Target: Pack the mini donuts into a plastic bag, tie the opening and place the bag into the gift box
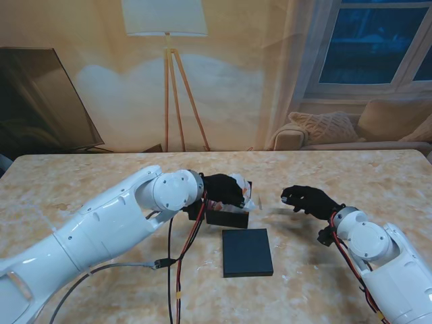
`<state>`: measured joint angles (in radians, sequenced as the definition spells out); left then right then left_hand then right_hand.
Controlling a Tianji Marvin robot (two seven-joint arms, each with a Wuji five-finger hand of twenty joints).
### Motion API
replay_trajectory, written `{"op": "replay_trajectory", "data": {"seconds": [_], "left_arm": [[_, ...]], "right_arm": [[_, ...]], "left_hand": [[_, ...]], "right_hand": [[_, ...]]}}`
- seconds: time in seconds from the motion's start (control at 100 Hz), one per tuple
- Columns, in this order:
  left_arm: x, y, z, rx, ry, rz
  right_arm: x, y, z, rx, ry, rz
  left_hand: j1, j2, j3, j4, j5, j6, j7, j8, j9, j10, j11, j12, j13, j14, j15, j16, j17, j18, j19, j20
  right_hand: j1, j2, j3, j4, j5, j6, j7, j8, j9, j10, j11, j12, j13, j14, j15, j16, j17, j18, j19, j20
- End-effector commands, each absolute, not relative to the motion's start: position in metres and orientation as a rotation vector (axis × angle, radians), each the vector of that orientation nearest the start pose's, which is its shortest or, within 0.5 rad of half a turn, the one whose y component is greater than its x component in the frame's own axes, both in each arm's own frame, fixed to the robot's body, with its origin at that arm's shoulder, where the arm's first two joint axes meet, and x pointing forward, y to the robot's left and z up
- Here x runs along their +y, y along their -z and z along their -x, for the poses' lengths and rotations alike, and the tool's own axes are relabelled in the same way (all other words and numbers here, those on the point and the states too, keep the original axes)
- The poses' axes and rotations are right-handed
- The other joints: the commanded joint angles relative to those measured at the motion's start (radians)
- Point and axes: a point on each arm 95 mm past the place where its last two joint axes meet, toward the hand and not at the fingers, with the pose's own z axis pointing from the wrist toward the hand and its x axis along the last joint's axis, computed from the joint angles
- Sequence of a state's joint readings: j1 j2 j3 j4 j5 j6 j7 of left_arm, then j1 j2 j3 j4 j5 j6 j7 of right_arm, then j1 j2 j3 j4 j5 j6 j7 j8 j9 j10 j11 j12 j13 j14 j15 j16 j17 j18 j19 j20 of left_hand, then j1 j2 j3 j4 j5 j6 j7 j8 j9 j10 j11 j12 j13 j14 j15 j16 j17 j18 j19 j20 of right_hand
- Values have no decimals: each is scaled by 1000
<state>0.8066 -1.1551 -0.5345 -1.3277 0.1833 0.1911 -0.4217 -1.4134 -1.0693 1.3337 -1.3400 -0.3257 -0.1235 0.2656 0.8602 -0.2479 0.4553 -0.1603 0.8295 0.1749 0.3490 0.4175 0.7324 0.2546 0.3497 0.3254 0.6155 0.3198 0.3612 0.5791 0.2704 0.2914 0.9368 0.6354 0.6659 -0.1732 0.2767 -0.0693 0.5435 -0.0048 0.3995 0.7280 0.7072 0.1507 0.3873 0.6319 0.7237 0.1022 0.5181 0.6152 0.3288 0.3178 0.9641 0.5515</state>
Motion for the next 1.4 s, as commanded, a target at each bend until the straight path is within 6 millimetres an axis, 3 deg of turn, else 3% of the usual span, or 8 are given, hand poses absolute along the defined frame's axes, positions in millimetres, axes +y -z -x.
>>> {"op": "replay_trajectory", "data": {"seconds": [0.0,0.09,0.2,0.54,0.75,1.01,1.18,1.39], "left_arm": [[-160,267,-492,2069,1518,1694],[-162,271,-493,2071,1507,1714],[-164,277,-495,2088,1478,1730],[-174,292,-499,2107,1403,1851],[-175,293,-499,2102,1398,1867],[-170,271,-488,2045,1518,1766],[-171,261,-479,2025,1603,1752],[-176,255,-467,2017,1681,1708]], "right_arm": [[-78,344,-446,-1531,1996,2269],[-78,344,-446,-1531,1994,2269],[-78,344,-446,-1531,1993,2268],[-78,344,-446,-1529,1992,2265],[-78,343,-446,-1528,1993,2266],[-79,343,-446,-1522,1990,2265],[-79,343,-446,-1521,1987,2264],[-79,343,-446,-1520,1992,2263]], "left_hand": [[-25,33,-15,23,-19,2,-28,2,-29,-13,-4,-15,-41,-9,-24,-25,-17,-26,-15,-30],[-32,44,-15,30,-40,0,-47,-4,-51,-3,-10,-17,-51,0,-19,-27,-24,-35,-21,-42],[-63,58,9,66,-70,7,-87,-30,-67,12,-16,-15,-57,7,-1,-20,-26,-33,-7,-50],[-94,97,-18,71,-199,142,-209,-105,-63,85,-2,4,-19,50,75,30,7,-22,58,-20],[-82,97,-22,73,-147,111,-173,-78,-49,76,18,27,-24,58,116,69,2,-7,87,4],[-69,78,18,74,-45,58,-76,3,-20,55,48,62,-4,54,150,109,13,-11,105,25],[-11,26,-4,19,-17,11,16,113,14,43,88,100,18,52,196,159,16,-2,132,51],[30,30,-72,18,-7,-3,164,142,56,32,169,184,62,62,296,269,38,6,212,121]], "right_hand": [[-3,-1,-1,19,-19,-6,-9,-1,-17,-2,-6,0,10,-5,9,1,-6,3,4,-6],[-2,-1,-2,19,-20,-6,-10,-1,-18,0,-7,0,11,-6,10,1,-6,2,3,-6],[-1,0,-4,19,-21,-5,-10,-2,-18,0,-8,0,10,-5,10,1,-5,2,3,-6],[1,1,-9,20,-27,-1,-15,-4,-22,0,-10,-1,11,-6,10,2,-5,4,3,-5],[2,2,-11,20,-27,-2,-16,-4,-22,0,-10,-1,12,-6,12,3,-5,3,2,-6],[4,1,-14,20,-23,-5,-13,-2,-22,1,-11,-1,12,-6,13,4,-5,2,1,-6],[4,1,-15,20,-23,-5,-12,-2,-20,-1,-10,-1,12,-6,13,4,-5,2,2,-6],[5,1,-15,21,-25,-5,-13,-2,-20,-1,-10,-1,13,-6,13,4,-4,5,2,-6]]}}
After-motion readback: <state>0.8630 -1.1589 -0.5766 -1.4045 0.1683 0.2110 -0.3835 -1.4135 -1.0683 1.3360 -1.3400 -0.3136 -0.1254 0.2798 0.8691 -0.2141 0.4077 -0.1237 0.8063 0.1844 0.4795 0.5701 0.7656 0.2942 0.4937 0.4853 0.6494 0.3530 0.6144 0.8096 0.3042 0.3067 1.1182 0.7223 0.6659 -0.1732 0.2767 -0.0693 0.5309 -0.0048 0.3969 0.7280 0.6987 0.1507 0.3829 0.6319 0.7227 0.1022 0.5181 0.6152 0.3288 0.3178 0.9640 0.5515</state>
